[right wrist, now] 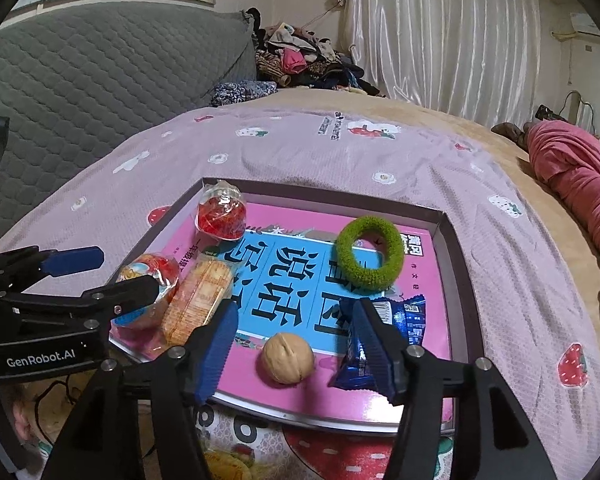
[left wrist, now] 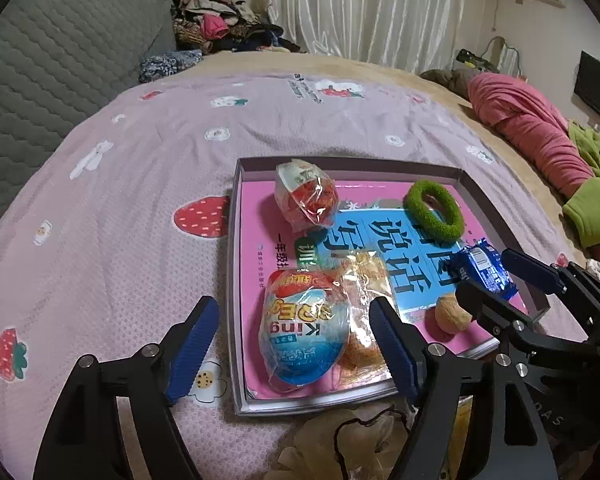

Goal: Organize objects
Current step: 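Withdraw both open grippers up and back from the tray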

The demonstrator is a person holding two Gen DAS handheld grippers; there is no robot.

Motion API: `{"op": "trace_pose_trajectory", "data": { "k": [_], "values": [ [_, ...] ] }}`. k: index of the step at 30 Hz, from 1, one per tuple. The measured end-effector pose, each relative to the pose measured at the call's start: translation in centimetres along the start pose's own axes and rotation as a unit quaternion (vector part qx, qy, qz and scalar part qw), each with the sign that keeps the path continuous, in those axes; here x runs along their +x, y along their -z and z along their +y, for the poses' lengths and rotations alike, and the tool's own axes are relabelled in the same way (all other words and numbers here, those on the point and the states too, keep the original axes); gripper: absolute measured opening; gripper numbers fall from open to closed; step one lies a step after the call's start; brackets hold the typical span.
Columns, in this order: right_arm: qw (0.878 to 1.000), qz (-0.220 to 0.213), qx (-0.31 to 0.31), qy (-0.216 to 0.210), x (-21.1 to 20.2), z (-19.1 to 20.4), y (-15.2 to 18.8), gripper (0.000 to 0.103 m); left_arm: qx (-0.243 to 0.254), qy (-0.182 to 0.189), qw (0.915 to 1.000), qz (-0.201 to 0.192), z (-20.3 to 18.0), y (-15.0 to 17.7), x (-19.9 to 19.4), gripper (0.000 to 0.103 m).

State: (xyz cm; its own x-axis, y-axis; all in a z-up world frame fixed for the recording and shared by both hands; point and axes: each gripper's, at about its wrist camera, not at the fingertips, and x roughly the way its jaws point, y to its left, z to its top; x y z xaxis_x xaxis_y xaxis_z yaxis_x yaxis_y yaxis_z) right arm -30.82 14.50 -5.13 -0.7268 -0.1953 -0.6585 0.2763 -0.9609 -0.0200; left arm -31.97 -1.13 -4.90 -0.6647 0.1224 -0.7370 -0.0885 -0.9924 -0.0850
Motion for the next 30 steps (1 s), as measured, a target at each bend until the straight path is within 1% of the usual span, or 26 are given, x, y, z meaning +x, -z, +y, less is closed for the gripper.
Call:
{"op": "trace_pose_trajectory", "data": {
  "k": [5,10,18,21,24,30],
  "values": [
    [1.000,-0.006,0.001,0.005,-0.4,0.0,-0.2,0.071,0.001,-0.004,1.0000,-0.002,0.0,0.0,-0.3,0.080],
    [1.000,-0.005,0.003,0.011,-0.4,-0.2,-0.2,0.075,0.000,-0.013,0.9999,-0.007,0.1,-0.1,-0.6,0.080],
    [1.000,-0.010,0.010,0.021,-0.8,-0.7,-0.2,0.084,-0.008,-0.007,0.9997,-0.021,0.6,-0.3,-1.9,0.081],
    [0.999,-0.018,0.015,0.022,-1.1,-0.9,-0.3,0.090,-0.018,0.000,0.9995,-0.025,1.1,-0.5,-2.4,0.081],
    [0.999,-0.023,0.022,0.022,-1.4,-1.2,-0.4,0.093,-0.019,-0.003,0.9994,-0.030,1.3,-0.6,-2.9,0.081],
    [0.999,-0.034,0.026,0.033,-1.8,-1.5,-0.7,0.102,-0.026,-0.001,0.9990,-0.037,1.5,-0.8,-3.6,0.082]
  ]
}}
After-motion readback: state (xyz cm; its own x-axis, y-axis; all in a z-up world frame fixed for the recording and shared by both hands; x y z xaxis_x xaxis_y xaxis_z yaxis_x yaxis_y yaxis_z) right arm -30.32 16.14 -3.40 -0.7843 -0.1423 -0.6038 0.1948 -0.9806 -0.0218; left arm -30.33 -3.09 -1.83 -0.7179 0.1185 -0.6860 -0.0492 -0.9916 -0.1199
